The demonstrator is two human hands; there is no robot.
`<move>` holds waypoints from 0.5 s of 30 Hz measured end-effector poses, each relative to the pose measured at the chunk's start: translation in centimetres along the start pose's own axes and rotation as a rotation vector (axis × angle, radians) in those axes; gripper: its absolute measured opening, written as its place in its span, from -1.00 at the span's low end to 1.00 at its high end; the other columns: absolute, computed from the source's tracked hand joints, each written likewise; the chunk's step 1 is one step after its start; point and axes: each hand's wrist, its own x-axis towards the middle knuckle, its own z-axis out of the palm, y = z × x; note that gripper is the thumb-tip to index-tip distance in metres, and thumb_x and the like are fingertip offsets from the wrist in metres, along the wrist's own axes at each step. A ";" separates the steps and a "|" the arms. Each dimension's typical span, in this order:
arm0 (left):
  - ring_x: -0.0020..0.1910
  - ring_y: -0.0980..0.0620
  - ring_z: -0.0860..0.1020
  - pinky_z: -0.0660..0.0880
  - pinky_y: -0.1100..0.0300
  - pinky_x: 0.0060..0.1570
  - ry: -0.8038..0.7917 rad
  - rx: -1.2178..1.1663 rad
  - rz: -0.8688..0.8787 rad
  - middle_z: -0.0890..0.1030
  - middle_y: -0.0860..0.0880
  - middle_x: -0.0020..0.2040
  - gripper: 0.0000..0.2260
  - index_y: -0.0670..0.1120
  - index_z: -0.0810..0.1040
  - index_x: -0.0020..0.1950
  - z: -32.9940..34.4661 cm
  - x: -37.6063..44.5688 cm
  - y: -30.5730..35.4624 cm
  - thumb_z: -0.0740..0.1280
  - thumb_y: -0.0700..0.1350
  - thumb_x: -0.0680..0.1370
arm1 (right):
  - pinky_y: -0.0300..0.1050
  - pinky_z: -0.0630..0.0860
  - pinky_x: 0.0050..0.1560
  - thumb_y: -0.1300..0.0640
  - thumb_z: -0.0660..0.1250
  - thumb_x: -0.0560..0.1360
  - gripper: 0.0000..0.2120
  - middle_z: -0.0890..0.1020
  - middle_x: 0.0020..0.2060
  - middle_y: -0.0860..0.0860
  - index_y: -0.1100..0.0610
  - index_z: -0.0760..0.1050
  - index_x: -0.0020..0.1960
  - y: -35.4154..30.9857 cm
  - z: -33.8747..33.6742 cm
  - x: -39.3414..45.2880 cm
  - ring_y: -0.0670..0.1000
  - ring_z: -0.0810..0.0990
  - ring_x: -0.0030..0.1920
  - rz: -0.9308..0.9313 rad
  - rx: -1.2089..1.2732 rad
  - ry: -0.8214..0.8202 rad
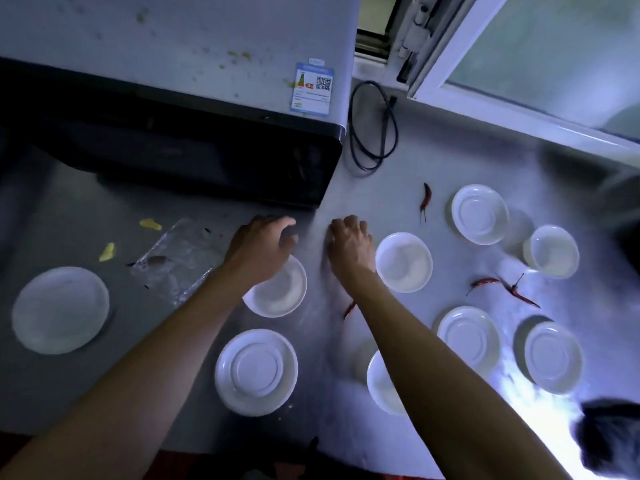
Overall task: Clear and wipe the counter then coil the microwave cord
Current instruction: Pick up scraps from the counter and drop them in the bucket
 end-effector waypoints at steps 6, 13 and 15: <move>0.25 -0.05 0.51 0.46 0.03 0.18 -0.021 -0.042 -0.026 0.59 0.02 0.28 -0.66 0.01 0.52 0.34 -0.2 0.0 -1.1 0.25 0.03 0.59 | 0.07 0.44 -0.02 0.26 0.15 0.60 -0.86 0.48 0.04 0.15 0.19 0.46 0.09 -1.0 0.7 -0.4 0.20 0.42 0.09 0.043 0.044 0.040; 0.25 -0.06 0.49 0.44 0.02 0.21 -0.025 0.004 -0.005 0.59 0.01 0.27 -0.66 -0.02 0.52 0.35 0.1 -1.1 -0.6 0.25 0.01 0.60 | 0.13 0.52 0.00 0.27 0.17 0.60 -0.82 0.55 0.01 0.17 0.23 0.53 0.09 -0.4 0.5 -1.5 0.21 0.46 0.10 -0.008 0.167 0.065; 0.23 -0.05 0.51 0.45 0.02 0.19 -0.015 0.015 -0.006 0.60 0.01 0.25 -0.67 -0.02 0.52 0.34 0.3 -1.6 -0.6 0.25 0.01 0.60 | 0.14 0.52 0.03 0.27 0.18 0.60 -0.80 0.57 0.03 0.18 0.23 0.55 0.12 -0.2 0.1 -1.9 0.22 0.48 0.11 -0.041 0.194 0.087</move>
